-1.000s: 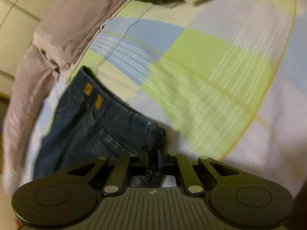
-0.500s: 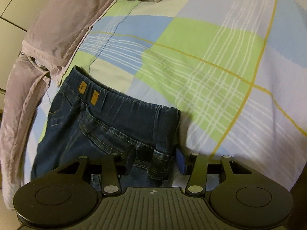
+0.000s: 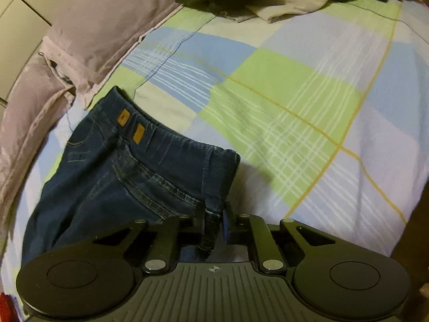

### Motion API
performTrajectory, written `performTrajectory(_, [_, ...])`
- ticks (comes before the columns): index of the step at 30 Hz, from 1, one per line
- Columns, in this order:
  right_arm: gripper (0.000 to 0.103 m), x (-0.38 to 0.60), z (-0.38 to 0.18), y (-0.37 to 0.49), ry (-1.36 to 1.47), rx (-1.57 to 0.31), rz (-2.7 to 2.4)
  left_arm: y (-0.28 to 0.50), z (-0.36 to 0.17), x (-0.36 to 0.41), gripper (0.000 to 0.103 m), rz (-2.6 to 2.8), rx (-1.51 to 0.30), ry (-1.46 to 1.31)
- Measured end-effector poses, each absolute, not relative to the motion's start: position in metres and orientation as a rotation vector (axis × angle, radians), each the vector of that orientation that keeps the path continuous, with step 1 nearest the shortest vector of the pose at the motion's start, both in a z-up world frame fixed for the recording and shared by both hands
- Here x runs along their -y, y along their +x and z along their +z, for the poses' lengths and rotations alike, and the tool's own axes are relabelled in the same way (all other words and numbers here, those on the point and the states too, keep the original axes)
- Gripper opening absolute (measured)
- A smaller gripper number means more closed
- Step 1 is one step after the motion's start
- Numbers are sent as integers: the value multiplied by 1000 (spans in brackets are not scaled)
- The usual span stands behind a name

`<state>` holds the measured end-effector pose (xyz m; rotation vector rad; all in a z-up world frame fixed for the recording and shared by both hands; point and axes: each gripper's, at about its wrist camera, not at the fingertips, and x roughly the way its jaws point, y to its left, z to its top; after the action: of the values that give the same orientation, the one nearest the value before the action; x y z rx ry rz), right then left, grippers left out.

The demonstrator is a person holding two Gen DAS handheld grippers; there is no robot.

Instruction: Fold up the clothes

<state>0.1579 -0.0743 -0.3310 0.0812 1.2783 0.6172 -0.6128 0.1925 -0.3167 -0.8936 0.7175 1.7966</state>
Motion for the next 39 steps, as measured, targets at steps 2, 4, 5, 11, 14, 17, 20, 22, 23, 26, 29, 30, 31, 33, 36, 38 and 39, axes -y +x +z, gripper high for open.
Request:
performTrajectory(2, [12, 77, -342, 156, 61, -1314, 613, -611, -326, -197, 5, 1809, -776, -914])
performTrajectory(4, [22, 78, -344, 159, 70, -1348, 608, -602, -317, -195, 10, 1840, -813, -858])
performTrajectory(5, [32, 77, -341, 161, 62, -1356, 608, -597, -311, -193, 14, 1859, -841, -820])
performTrajectory(11, [53, 68, -299, 163, -225, -1182, 647, -562, -277, -191, 13, 1874, -890, -773])
performTrajectory(14, [53, 55, -297, 181, -162, -1165, 706, -512, -273, -217, 13, 1718, -837, -792])
performTrajectory(17, [53, 22, -305, 205, -64, -1191, 794, -454, -275, -249, 13, 1533, -780, -801])
performTrajectory(20, [53, -24, -314, 231, -12, -1175, 919, -391, -284, -287, 14, 1363, -736, -791])
performTrajectory(22, [53, -58, -320, 249, 22, -1169, 988, -357, -288, -308, 14, 1289, -715, -796])
performTrajectory(23, [53, -74, -325, 259, 41, -1167, 1018, -343, -291, -318, 14, 1253, -703, -807])
performTrajectory(26, [53, -115, -346, 295, 126, -1218, 1061, -313, -297, -340, 14, 1200, -681, -823])
performTrajectory(29, [53, -149, -372, 328, 218, -1304, 1084, -301, -306, -360, 13, 1191, -668, -865])
performTrajectory(30, [53, -159, -381, 336, 233, -1333, 1091, -301, -308, -363, 13, 1191, -660, -879])
performTrajectory(31, [53, -168, -390, 342, 237, -1363, 1103, -299, -310, -367, 13, 1195, -657, -891])
performTrajectory(33, [35, -183, -404, 350, 236, -1403, 1134, -295, -316, -376, 13, 1201, -660, -915])
performTrajectory(36, [2, -201, -412, 352, 212, -1413, 1174, -287, -324, -383, 13, 1208, -682, -926])
performTrajectory(38, [1, -202, -401, 346, 162, -1313, 1226, -282, -330, -389, 13, 1210, -699, -908])
performTrajectory(39, [0, -202, -395, 343, 146, -1263, 1246, -279, -332, -391, 13, 1210, -707, -899])
